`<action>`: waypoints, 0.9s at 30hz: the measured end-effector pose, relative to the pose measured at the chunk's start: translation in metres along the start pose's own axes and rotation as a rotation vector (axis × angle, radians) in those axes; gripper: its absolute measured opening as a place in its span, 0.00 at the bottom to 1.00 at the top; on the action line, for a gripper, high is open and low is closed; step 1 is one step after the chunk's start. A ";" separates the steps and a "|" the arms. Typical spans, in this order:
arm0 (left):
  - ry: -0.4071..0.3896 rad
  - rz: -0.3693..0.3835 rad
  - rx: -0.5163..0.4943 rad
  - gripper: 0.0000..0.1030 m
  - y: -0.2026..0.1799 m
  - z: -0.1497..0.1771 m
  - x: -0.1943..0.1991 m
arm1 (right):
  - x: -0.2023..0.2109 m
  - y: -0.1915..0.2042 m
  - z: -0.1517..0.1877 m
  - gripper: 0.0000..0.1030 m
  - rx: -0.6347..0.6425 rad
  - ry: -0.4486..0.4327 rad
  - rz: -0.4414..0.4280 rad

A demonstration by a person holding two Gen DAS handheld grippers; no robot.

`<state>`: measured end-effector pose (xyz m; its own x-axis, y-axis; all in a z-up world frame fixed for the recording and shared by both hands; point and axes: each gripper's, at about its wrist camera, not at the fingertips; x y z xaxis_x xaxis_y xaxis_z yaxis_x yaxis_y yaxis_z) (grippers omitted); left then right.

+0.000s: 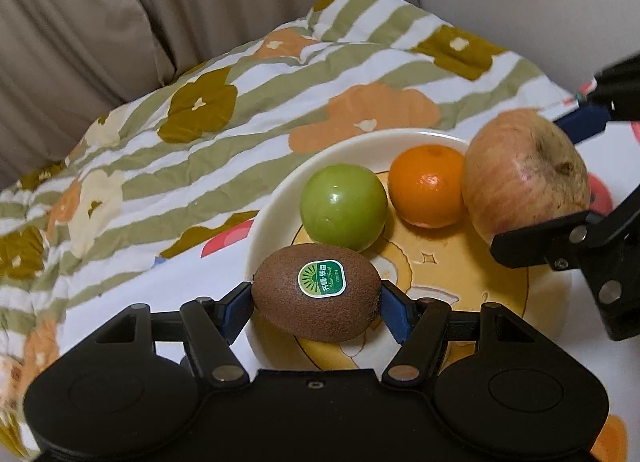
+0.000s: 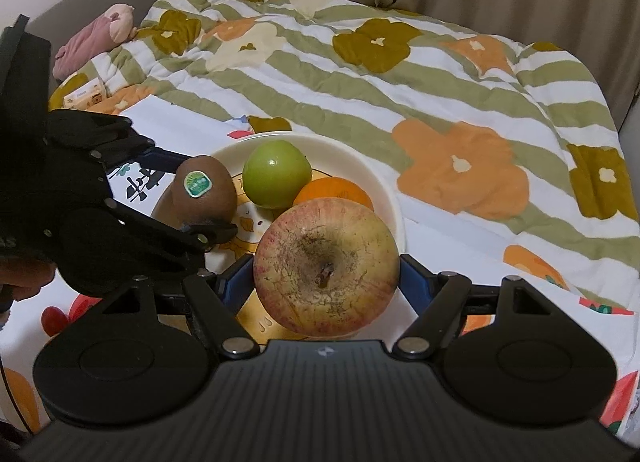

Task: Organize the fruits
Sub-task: 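Carry the apple and kiwi over the duck bowl with both tools, then lower the kiwi and apple into the bowl and open both tools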

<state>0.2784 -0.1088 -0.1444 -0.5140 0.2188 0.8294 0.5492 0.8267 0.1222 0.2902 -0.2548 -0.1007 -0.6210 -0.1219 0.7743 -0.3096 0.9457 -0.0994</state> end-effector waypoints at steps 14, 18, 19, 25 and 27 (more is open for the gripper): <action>-0.031 -0.019 0.058 0.92 0.010 0.005 0.020 | 0.007 0.003 0.003 0.88 0.030 0.013 0.001; -0.045 -0.015 0.140 0.92 0.018 0.016 0.038 | 0.007 0.007 0.004 0.88 0.037 0.018 0.000; -0.049 -0.019 0.156 0.93 0.019 0.019 0.042 | 0.006 0.008 0.004 0.88 0.037 0.020 -0.004; -0.079 -0.029 0.241 0.93 0.023 0.031 0.061 | 0.001 0.020 0.005 0.88 0.046 0.035 -0.023; -0.091 -0.023 0.265 0.93 0.023 0.034 0.067 | -0.001 0.025 0.006 0.88 0.047 0.040 -0.028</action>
<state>0.2345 -0.0579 -0.1046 -0.5877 0.2344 0.7744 0.3517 0.9360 -0.0164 0.2783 -0.2334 -0.1077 -0.5831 -0.1348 0.8011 -0.3605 0.9267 -0.1065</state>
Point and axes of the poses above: each gripper's, at about its wrist camera, not at the fingertips, and x roughly against the way its jaws point, y to its left, z to its underside, and after that the axes turned 12 degrees about z, right-handed
